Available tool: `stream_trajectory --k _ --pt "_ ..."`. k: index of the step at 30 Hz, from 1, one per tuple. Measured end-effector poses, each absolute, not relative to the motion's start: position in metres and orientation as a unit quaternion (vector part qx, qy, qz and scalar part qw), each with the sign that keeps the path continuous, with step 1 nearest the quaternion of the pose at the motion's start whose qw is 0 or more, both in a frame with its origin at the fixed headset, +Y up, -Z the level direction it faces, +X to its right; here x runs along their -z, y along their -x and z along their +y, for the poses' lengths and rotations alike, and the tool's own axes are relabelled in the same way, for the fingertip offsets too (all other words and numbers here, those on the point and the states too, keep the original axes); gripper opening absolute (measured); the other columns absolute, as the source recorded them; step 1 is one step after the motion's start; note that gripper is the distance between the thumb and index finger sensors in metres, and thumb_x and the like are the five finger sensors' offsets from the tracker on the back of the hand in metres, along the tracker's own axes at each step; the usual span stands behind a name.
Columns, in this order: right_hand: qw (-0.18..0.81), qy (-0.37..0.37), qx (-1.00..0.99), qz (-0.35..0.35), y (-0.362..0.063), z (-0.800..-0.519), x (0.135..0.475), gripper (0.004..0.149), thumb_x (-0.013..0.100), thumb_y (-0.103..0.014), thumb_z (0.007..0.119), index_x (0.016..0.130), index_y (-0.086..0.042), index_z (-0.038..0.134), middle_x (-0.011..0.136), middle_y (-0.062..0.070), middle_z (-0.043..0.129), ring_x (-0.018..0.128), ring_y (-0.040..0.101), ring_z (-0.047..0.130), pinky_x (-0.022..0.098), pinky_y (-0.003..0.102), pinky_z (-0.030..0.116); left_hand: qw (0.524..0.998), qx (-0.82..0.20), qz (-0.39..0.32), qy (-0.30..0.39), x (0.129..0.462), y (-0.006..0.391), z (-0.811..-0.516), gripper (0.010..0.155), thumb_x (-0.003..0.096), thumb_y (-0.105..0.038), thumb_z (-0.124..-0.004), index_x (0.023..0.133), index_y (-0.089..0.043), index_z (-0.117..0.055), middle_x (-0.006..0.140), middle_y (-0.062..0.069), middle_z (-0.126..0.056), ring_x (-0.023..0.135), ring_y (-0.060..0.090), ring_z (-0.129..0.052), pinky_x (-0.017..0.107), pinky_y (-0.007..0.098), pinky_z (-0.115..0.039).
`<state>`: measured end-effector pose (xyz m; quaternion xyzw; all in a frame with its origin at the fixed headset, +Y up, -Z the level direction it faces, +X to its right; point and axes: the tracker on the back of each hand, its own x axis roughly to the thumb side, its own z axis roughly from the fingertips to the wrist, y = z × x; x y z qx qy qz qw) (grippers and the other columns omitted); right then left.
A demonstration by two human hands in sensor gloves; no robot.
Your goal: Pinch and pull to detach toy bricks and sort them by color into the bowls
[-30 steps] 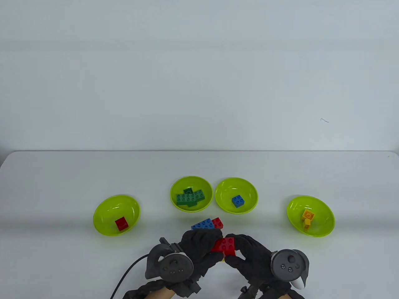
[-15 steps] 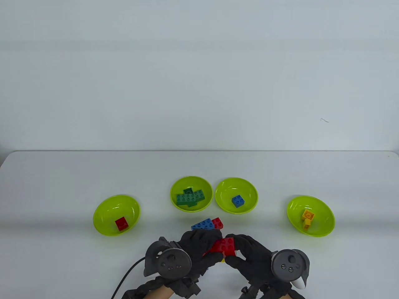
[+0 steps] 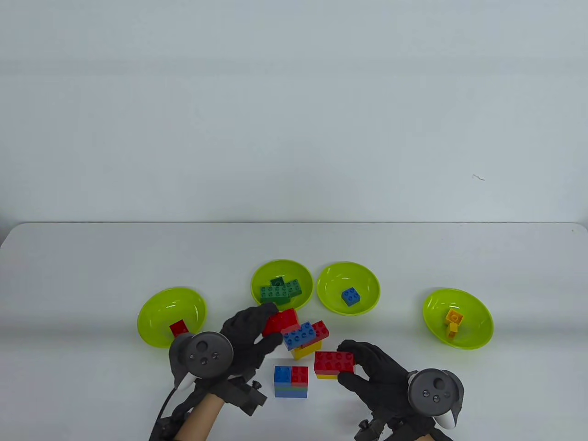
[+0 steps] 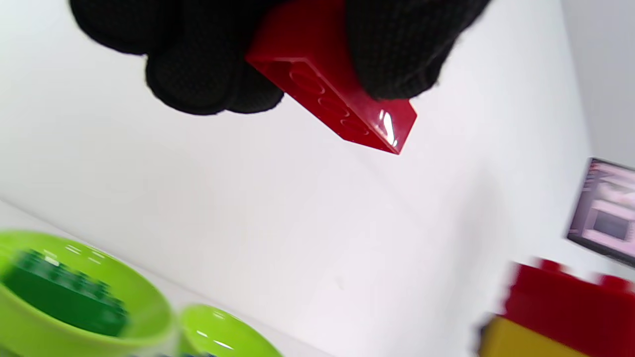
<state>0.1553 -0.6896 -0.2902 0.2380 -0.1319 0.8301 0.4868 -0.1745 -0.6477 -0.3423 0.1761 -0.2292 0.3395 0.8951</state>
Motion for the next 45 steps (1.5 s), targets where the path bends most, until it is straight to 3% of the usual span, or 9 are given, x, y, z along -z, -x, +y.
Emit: stream_trajectory --k 7,13,19,26,31,36,45 --pt "0.476 -0.239 -0.837 -0.127 -0.154 -0.690 0.290 0.061 0.045 -0.036 0.080 0.096 -0.004 0.072 0.090 0.022 0.082 0.076 0.041 0.086 0.064 0.057 0.066 0.956 -0.205 -0.093 -0.191 0.361 0.248 -0.672 0.063 0.0485 -0.028 -0.080 0.100 0.005 -0.064 0.093 0.034 -0.077 0.079 0.049 -0.082 0.061 0.062 -0.063" --pt "0.472 -0.247 -0.837 -0.122 -0.151 -0.691 0.289 0.061 0.046 -0.037 0.080 0.096 -0.004 0.072 0.090 0.022 0.082 0.076 0.041 0.086 0.064 0.057 0.066 0.970 -0.195 -0.008 -0.148 0.372 0.290 -0.702 0.063 0.0485 -0.028 -0.080 0.100 0.005 -0.063 0.093 0.034 -0.076 0.079 0.050 -0.082 0.061 0.063 -0.062" --pt "0.475 -0.246 -0.837 -0.116 -0.151 -0.690 0.288 0.061 0.046 -0.036 0.080 0.096 -0.004 0.072 0.090 0.022 0.081 0.076 0.041 0.086 0.064 0.057 0.066 0.975 -0.197 0.035 -0.100 0.376 0.310 -0.728 0.063 0.0481 -0.027 -0.080 0.100 0.006 -0.064 0.092 0.035 -0.076 0.079 0.050 -0.081 0.061 0.063 -0.062" --pt "0.480 -0.244 -0.835 -0.112 -0.152 -0.690 0.289 0.061 0.046 -0.036 0.081 0.096 -0.004 0.072 0.090 0.022 0.082 0.076 0.041 0.086 0.064 0.057 0.066 0.976 -0.190 0.044 -0.098 0.377 0.313 -0.735 0.064 0.0489 -0.029 -0.079 0.100 0.005 -0.062 0.093 0.035 -0.074 0.080 0.050 -0.080 0.061 0.063 -0.061" --pt "0.492 -0.234 -0.831 -0.112 -0.155 -0.692 0.291 0.061 0.046 -0.036 0.081 0.096 -0.004 0.072 0.091 0.022 0.081 0.076 0.041 0.086 0.064 0.057 0.066 0.963 -0.236 -0.003 -0.129 0.376 0.296 -0.717 0.072 0.0512 -0.044 -0.074 0.102 0.005 -0.060 0.096 0.035 -0.071 0.083 0.052 -0.076 0.063 0.063 -0.057" --pt "0.510 -0.223 -0.823 -0.113 -0.158 -0.693 0.292 0.061 0.046 -0.037 0.080 0.097 -0.004 0.071 0.091 0.021 0.081 0.076 0.040 0.086 0.064 0.056 0.066 0.938 -0.292 -0.108 -0.153 0.372 0.244 -0.686 0.073 0.0527 -0.047 -0.070 0.103 0.005 -0.060 0.097 0.035 -0.071 0.084 0.052 -0.076 0.064 0.064 -0.057" --pt "0.530 -0.223 -0.811 -0.104 -0.157 -0.694 0.291 0.061 0.046 -0.037 0.080 0.097 -0.004 0.071 0.091 0.021 0.081 0.076 0.040 0.086 0.064 0.056 0.066 0.841 -0.442 -0.295 -0.100 0.336 0.138 -0.658 0.070 0.0544 -0.047 -0.068 0.102 0.004 -0.062 0.096 0.034 -0.073 0.083 0.051 -0.077 0.063 0.063 -0.058"
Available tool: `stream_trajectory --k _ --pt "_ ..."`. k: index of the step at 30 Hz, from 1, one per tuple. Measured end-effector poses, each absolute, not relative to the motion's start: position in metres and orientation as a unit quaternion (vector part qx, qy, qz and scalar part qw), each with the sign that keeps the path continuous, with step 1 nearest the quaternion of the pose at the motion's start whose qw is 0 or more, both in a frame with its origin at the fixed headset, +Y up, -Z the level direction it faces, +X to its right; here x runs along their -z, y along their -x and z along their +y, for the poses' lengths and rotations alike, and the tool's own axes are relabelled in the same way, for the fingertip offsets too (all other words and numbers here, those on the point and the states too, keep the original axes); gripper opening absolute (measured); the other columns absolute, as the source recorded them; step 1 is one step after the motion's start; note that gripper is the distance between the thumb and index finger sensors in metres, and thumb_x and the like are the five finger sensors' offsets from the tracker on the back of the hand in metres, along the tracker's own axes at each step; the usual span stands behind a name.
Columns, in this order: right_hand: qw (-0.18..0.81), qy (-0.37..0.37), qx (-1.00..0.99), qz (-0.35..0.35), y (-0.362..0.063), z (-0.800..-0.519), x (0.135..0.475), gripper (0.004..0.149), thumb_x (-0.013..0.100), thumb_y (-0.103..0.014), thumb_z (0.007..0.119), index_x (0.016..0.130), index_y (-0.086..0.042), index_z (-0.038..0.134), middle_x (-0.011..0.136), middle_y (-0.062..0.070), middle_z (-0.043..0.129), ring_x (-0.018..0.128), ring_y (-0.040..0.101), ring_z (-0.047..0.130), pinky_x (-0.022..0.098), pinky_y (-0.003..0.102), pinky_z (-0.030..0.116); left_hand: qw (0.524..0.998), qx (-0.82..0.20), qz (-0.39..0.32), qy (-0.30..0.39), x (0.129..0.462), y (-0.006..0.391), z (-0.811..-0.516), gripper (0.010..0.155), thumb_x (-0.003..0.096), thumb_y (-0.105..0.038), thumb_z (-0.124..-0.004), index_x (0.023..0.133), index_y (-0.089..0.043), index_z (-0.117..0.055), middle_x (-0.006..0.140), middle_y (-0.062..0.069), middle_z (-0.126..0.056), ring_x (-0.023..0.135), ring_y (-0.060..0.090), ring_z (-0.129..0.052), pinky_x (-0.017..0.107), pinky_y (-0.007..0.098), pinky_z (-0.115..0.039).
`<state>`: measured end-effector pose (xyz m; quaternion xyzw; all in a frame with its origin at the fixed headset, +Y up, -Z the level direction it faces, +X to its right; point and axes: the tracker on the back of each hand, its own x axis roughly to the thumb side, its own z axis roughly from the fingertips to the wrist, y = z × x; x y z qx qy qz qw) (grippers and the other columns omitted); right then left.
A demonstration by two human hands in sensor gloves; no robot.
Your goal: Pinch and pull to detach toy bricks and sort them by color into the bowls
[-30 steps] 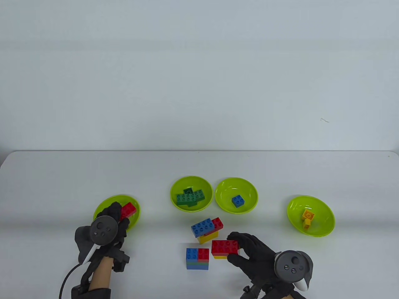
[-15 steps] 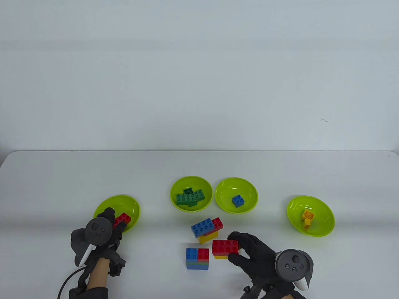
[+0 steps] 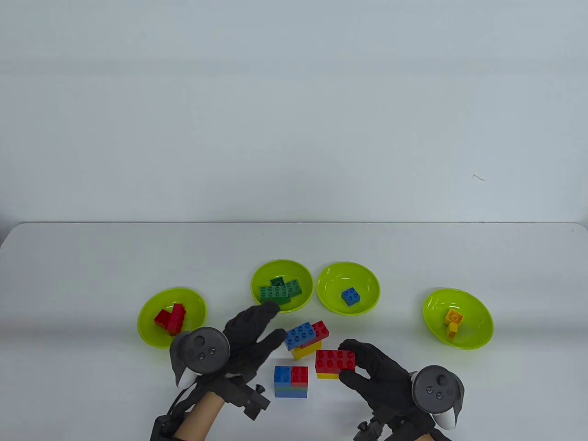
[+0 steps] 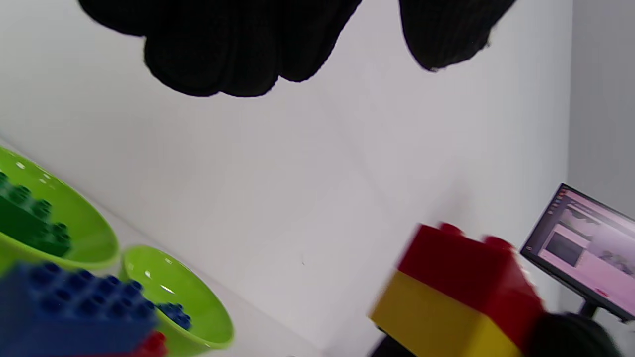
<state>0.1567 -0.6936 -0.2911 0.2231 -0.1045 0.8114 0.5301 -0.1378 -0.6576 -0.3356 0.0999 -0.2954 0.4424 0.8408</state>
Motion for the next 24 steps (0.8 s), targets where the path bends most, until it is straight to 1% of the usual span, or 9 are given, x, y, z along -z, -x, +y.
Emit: stream_trajectory --k 3,6,9,14,19,23,24 --pt "0.535 -0.227 -0.808 -0.099 -0.155 -0.694 0.290 0.061 0.046 -0.037 0.079 0.097 -0.004 0.070 0.091 0.021 0.080 0.077 0.040 0.086 0.064 0.056 0.066 0.823 -0.457 -0.330 -0.066 0.325 0.115 -0.662 0.071 0.0544 -0.048 -0.067 0.102 0.004 -0.062 0.096 0.035 -0.073 0.083 0.051 -0.077 0.063 0.063 -0.059" --pt "0.544 -0.230 -0.802 -0.094 -0.153 -0.695 0.289 0.061 0.047 -0.037 0.079 0.097 -0.004 0.070 0.092 0.021 0.080 0.077 0.040 0.086 0.065 0.056 0.066 0.815 -0.454 -0.358 -0.032 0.319 0.100 -0.670 0.073 0.0545 -0.050 -0.067 0.103 0.004 -0.061 0.097 0.034 -0.072 0.083 0.051 -0.077 0.063 0.063 -0.059" --pt "0.555 -0.229 -0.794 -0.089 -0.151 -0.696 0.289 0.061 0.047 -0.037 0.078 0.097 -0.005 0.070 0.092 0.021 0.080 0.077 0.040 0.086 0.065 0.056 0.066 0.810 -0.451 -0.374 -0.020 0.315 0.091 -0.673 0.072 0.0539 -0.049 -0.068 0.102 0.004 -0.062 0.095 0.034 -0.074 0.082 0.050 -0.078 0.063 0.062 -0.059" --pt "0.570 -0.230 -0.785 -0.084 -0.151 -0.696 0.287 0.061 0.047 -0.037 0.078 0.098 -0.004 0.069 0.092 0.021 0.080 0.077 0.040 0.086 0.065 0.056 0.066 0.820 -0.429 -0.377 -0.050 0.308 0.086 -0.671 0.068 0.0519 -0.044 -0.072 0.100 0.003 -0.064 0.090 0.031 -0.078 0.077 0.045 -0.083 0.061 0.060 -0.063" --pt "0.566 -0.235 -0.786 -0.083 -0.149 -0.695 0.286 0.062 0.047 -0.038 0.078 0.098 -0.004 0.069 0.092 0.021 0.080 0.077 0.040 0.086 0.065 0.055 0.066 0.828 -0.410 -0.375 -0.076 0.305 0.087 -0.665 0.065 0.0492 -0.042 -0.074 0.096 0.004 -0.070 0.083 0.030 -0.084 0.070 0.043 -0.088 0.058 0.060 -0.067" --pt "0.555 -0.241 -0.792 -0.080 -0.148 -0.695 0.286 0.068 0.046 -0.042 0.080 0.100 -0.002 0.066 0.093 0.023 0.078 0.078 0.041 0.084 0.065 0.057 0.065 0.825 -0.408 -0.377 -0.099 0.302 0.087 -0.662 0.064 0.0487 -0.042 -0.074 0.095 0.003 -0.070 0.082 0.029 -0.085 0.069 0.042 -0.089 0.058 0.059 -0.067" --pt "0.550 -0.244 -0.795 -0.078 -0.148 -0.695 0.286 0.068 0.046 -0.042 0.080 0.100 -0.002 0.066 0.093 0.023 0.078 0.077 0.041 0.085 0.065 0.056 0.065 0.824 -0.410 -0.377 -0.104 0.301 0.087 -0.661 0.065 0.0487 -0.042 -0.073 0.095 0.003 -0.070 0.083 0.029 -0.084 0.070 0.042 -0.089 0.058 0.059 -0.067"
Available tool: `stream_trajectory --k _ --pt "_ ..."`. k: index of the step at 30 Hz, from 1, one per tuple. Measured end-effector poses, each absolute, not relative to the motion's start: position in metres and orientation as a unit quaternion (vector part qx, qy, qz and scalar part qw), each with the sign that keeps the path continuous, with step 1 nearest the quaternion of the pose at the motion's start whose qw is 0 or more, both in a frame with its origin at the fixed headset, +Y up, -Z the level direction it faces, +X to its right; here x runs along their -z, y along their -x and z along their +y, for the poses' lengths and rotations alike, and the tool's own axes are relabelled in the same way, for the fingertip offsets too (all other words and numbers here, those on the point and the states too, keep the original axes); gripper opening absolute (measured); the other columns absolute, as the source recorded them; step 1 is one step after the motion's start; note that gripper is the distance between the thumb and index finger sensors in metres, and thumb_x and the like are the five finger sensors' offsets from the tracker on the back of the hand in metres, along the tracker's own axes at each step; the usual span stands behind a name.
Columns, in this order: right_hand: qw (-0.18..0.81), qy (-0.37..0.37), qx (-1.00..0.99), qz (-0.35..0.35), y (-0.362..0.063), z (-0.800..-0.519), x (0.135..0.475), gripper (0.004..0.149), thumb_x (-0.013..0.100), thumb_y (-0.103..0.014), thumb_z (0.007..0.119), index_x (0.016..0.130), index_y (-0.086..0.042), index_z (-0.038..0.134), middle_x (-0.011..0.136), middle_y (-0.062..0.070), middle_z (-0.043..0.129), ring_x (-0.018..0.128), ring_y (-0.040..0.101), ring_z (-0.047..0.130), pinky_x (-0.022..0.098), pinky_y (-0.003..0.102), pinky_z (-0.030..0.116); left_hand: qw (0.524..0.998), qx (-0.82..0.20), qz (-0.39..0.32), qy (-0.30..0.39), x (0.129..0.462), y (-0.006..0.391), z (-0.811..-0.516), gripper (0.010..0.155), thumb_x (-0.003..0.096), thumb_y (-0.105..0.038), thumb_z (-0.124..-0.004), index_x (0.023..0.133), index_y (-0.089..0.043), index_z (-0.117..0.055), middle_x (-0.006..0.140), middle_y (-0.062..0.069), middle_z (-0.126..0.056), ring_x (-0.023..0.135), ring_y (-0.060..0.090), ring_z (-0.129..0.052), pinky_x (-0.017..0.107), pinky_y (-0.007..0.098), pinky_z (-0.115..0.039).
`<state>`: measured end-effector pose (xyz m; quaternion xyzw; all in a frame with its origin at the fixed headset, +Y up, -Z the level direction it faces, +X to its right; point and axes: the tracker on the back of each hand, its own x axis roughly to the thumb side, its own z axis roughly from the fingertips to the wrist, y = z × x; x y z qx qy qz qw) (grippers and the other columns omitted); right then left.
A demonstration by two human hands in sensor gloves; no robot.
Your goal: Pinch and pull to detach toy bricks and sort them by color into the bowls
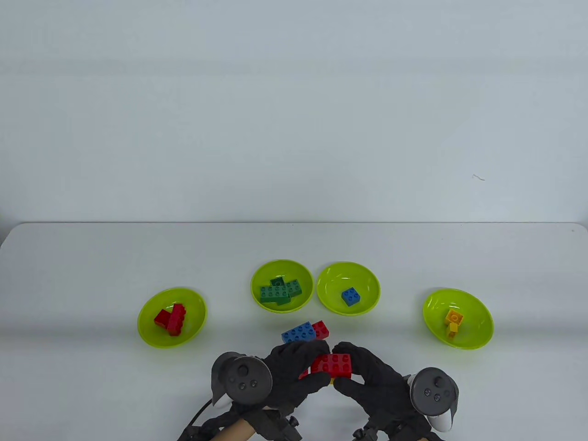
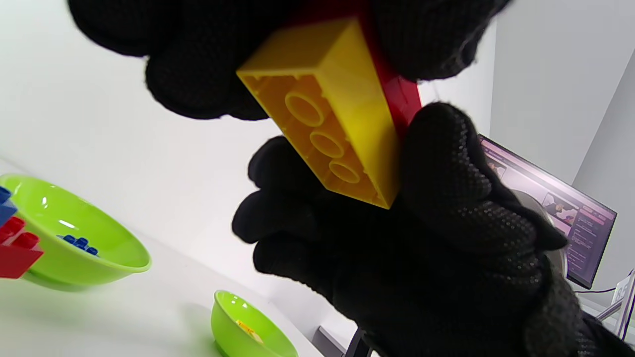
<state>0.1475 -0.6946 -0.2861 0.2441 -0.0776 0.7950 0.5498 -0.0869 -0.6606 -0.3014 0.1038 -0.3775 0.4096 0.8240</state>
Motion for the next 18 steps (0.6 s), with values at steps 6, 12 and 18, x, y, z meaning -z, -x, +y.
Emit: stream_trajectory --k 6,12,18 --pt "0.540 -0.246 -0.799 -0.090 -0.146 -0.691 0.284 0.063 0.045 -0.041 0.080 0.096 -0.003 0.071 0.086 0.021 0.084 0.071 0.037 0.089 0.062 0.055 0.069 0.818 -0.429 -0.371 -0.093 0.302 0.088 -0.662 0.064 0.0486 -0.041 -0.072 0.095 0.003 -0.071 0.081 0.030 -0.086 0.068 0.042 -0.090 0.057 0.059 -0.068" --pt "0.533 -0.240 -0.806 -0.093 -0.146 -0.689 0.284 0.062 0.043 -0.039 0.081 0.092 0.000 0.075 0.080 0.023 0.088 0.063 0.037 0.094 0.056 0.055 0.074 0.840 -0.335 -0.397 -0.157 0.293 0.082 -0.655 0.065 0.0471 -0.041 -0.072 0.095 0.004 -0.071 0.081 0.029 -0.087 0.068 0.041 -0.091 0.056 0.058 -0.070" --pt "0.503 -0.254 -0.815 -0.131 -0.145 -0.685 0.281 0.063 0.044 -0.040 0.078 0.092 0.000 0.074 0.080 0.022 0.089 0.063 0.035 0.095 0.056 0.054 0.075 0.830 -0.392 -0.380 -0.110 0.298 0.085 -0.654 0.064 0.0483 -0.040 -0.071 0.093 0.005 -0.073 0.078 0.030 -0.088 0.064 0.041 -0.092 0.055 0.059 -0.070"
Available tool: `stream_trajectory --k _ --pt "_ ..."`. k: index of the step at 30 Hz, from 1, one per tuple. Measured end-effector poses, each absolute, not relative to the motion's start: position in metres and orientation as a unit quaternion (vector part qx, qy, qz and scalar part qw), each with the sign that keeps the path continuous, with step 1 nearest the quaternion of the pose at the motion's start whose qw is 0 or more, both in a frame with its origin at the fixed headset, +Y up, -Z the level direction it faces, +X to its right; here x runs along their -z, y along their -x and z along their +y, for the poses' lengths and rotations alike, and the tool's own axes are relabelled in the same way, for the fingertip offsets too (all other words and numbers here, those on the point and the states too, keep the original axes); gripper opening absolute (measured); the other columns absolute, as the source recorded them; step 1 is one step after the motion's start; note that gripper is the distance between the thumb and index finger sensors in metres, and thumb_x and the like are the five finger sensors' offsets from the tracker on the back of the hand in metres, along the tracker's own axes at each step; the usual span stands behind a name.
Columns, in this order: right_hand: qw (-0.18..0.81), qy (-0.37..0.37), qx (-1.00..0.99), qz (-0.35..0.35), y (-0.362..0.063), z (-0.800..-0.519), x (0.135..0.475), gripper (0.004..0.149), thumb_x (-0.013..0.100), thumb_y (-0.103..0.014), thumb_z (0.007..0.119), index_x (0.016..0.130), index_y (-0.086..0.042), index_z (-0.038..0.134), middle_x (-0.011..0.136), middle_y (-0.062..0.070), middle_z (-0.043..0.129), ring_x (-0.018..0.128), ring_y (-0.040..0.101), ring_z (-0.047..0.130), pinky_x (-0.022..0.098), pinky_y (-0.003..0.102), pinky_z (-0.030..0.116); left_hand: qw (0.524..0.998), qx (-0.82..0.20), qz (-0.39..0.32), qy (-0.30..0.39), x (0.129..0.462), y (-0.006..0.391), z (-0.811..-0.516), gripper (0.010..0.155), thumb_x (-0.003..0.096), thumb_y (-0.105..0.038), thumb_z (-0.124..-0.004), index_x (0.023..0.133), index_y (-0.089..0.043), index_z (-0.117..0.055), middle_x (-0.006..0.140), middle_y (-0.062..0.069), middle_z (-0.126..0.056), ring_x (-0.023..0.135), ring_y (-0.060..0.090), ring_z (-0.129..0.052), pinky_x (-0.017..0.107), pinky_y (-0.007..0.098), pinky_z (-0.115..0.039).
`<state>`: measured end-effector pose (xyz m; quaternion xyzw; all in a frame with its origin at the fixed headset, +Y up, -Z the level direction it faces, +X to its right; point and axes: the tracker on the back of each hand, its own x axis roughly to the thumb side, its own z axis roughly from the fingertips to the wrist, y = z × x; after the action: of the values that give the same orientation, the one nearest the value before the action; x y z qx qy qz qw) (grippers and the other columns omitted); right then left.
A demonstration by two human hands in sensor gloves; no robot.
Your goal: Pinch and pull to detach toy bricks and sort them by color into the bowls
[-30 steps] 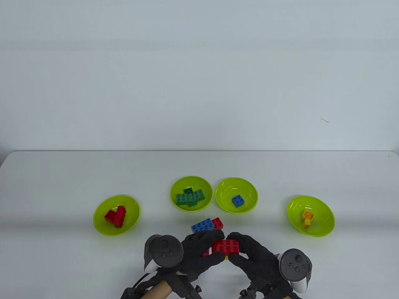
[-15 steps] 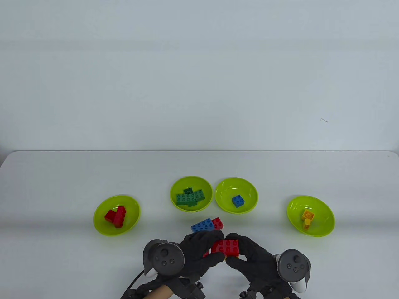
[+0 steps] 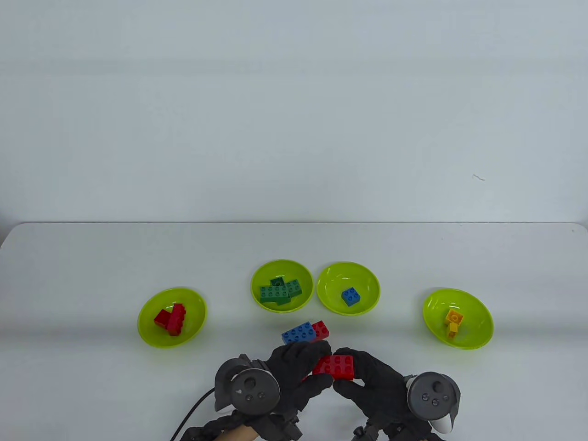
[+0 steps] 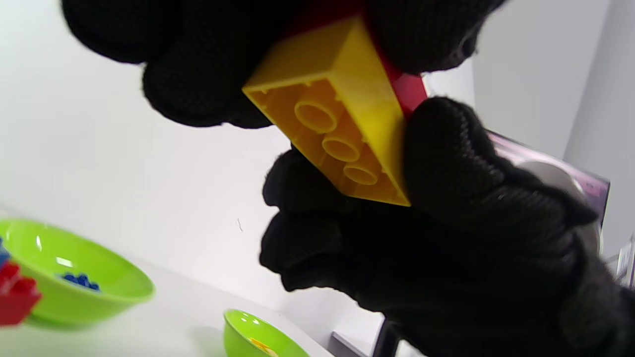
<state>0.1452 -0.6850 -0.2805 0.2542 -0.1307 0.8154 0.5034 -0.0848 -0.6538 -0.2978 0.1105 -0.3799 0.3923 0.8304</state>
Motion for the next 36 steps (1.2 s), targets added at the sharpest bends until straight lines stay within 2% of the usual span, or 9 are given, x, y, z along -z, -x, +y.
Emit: stream_trajectory --k 4,11,16,18,24,26,31,33,36 --pt "0.513 -0.250 -0.811 -0.128 -0.141 -0.687 0.280 0.063 0.044 -0.040 0.078 0.092 0.001 0.074 0.079 0.023 0.088 0.063 0.036 0.095 0.056 0.054 0.075 0.831 -0.404 -0.373 -0.087 0.300 0.088 -0.652 0.063 0.0481 -0.039 -0.072 0.093 0.006 -0.073 0.078 0.031 -0.088 0.064 0.043 -0.091 0.055 0.060 -0.069" --pt "0.519 -0.239 -0.812 -0.121 -0.141 -0.687 0.281 0.063 0.044 -0.038 0.078 0.092 0.003 0.074 0.078 0.024 0.089 0.060 0.037 0.095 0.054 0.055 0.075 0.860 -0.251 -0.401 -0.193 0.286 0.080 -0.643 0.065 0.0472 -0.042 -0.071 0.093 0.004 -0.073 0.078 0.029 -0.089 0.064 0.040 -0.093 0.055 0.057 -0.072" --pt "0.489 -0.263 -0.821 -0.132 -0.139 -0.684 0.279 0.064 0.045 -0.040 0.076 0.092 0.003 0.072 0.079 0.023 0.088 0.062 0.036 0.094 0.055 0.054 0.075 0.845 -0.374 -0.376 -0.070 0.298 0.087 -0.643 0.063 0.0482 -0.038 -0.073 0.093 0.008 -0.073 0.077 0.033 -0.087 0.063 0.044 -0.091 0.054 0.061 -0.068" --pt "0.491 -0.260 -0.821 -0.129 -0.138 -0.685 0.279 0.064 0.045 -0.039 0.076 0.092 0.003 0.072 0.079 0.023 0.087 0.062 0.036 0.094 0.055 0.054 0.075 0.846 -0.374 -0.376 -0.063 0.300 0.089 -0.644 0.063 0.0480 -0.037 -0.073 0.092 0.008 -0.074 0.077 0.033 -0.087 0.063 0.044 -0.091 0.054 0.060 -0.068" --pt "0.504 -0.244 -0.820 -0.121 -0.139 -0.687 0.282 0.063 0.044 -0.038 0.077 0.092 0.003 0.072 0.078 0.024 0.088 0.061 0.036 0.094 0.054 0.055 0.075 0.869 -0.222 -0.401 -0.187 0.285 0.080 -0.639 0.065 0.0463 -0.040 -0.073 0.094 0.004 -0.074 0.079 0.030 -0.089 0.066 0.041 -0.092 0.056 0.058 -0.071" --pt "0.501 -0.246 -0.820 -0.126 -0.140 -0.686 0.281 0.063 0.044 -0.038 0.078 0.092 0.002 0.072 0.078 0.024 0.088 0.061 0.036 0.094 0.054 0.055 0.075 0.868 -0.222 -0.401 -0.191 0.284 0.079 -0.638 0.065 0.0466 -0.041 -0.072 0.094 0.003 -0.073 0.079 0.028 -0.089 0.066 0.039 -0.093 0.056 0.057 -0.071" --pt "0.468 -0.278 -0.827 -0.138 -0.139 -0.683 0.280 0.064 0.043 -0.037 0.079 0.093 0.001 0.072 0.080 0.023 0.087 0.063 0.036 0.094 0.056 0.054 0.075 0.853 -0.366 -0.367 -0.054 0.301 0.091 -0.642 0.064 0.0488 -0.040 -0.071 0.092 0.007 -0.075 0.076 0.031 -0.090 0.062 0.041 -0.093 0.054 0.059 -0.071" --pt "0.459 -0.278 -0.832 -0.137 -0.137 -0.683 0.279 0.064 0.043 -0.038 0.078 0.093 0.001 0.072 0.080 0.022 0.088 0.063 0.035 0.094 0.056 0.053 0.075 0.824 -0.441 -0.355 0.003 0.312 0.099 -0.647 0.063 0.0489 -0.038 -0.072 0.092 0.008 -0.075 0.076 0.033 -0.089 0.062 0.043 -0.092 0.053 0.061 -0.070" --pt "0.471 -0.264 -0.832 -0.131 -0.136 -0.686 0.281 0.063 0.044 -0.038 0.079 0.093 0.001 0.073 0.080 0.022 0.087 0.063 0.036 0.094 0.056 0.054 0.074 0.829 -0.430 -0.358 -0.009 0.314 0.102 -0.649 0.064 0.0484 -0.038 -0.075 0.094 0.007 -0.074 0.080 0.032 -0.088 0.066 0.044 -0.091 0.055 0.060 -0.069"
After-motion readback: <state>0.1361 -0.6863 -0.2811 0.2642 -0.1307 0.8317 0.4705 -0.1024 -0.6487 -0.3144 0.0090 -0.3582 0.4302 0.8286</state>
